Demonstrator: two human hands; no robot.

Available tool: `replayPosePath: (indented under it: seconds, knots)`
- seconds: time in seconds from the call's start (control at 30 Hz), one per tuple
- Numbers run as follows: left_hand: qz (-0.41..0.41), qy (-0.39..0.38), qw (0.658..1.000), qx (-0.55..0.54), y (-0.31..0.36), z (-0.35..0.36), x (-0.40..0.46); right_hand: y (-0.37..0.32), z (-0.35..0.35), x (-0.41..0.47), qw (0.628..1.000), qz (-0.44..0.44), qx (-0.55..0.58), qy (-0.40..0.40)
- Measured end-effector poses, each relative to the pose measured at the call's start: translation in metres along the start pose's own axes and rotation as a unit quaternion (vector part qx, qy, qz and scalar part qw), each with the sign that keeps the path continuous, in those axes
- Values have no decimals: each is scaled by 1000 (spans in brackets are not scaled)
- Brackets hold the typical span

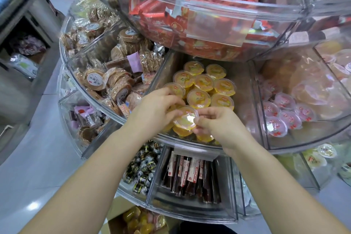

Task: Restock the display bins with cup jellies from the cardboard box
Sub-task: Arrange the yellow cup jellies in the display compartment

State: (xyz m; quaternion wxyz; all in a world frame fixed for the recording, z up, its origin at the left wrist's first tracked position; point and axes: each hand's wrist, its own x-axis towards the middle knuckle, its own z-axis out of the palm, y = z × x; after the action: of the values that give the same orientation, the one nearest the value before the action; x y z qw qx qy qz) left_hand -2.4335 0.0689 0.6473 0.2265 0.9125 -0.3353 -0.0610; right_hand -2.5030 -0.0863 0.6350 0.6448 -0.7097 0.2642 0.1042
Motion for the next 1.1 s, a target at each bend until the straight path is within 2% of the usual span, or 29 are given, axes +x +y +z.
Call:
replayPosePath:
  seconds: [0.2,0.3,0.43,0.57,0.73,0.83,0.9,0.97,1.03,1.1]
  knots:
    - [34,-48,998,26,-7,-3,-3,0,2,-1,998,9,47,37]
    - [61,-84,991,87,-14,-5,-5,-1,2,0,997,19,65,46]
    - [84,-39,985,144,-20,-5,-10,-3,4,-2,996,29,74,38]
    - [108,-9,985,133,-22,-1,-9,-4,5,-4,996,27,74,40]
    - [139,-14,983,119,-25,-2,-8,-4,5,-3,996,24,74,32]
    - [127,-24,986,107,-24,0,-7,-5,2,-7,998,21,55,9]
    - [102,-30,988,108,-23,2,-7,-6,-1,-13,1000,-1,-1,15]
    - [81,-21,994,74,-20,1,-12,-6,-7,-20,990,-61,-117,59]
    - [65,29,997,1,-17,-4,-23,-8,-13,-29,966,-142,-194,93]
    - [42,117,990,-73,-17,-11,-43,-14,-8,-42,962,-197,-174,79]
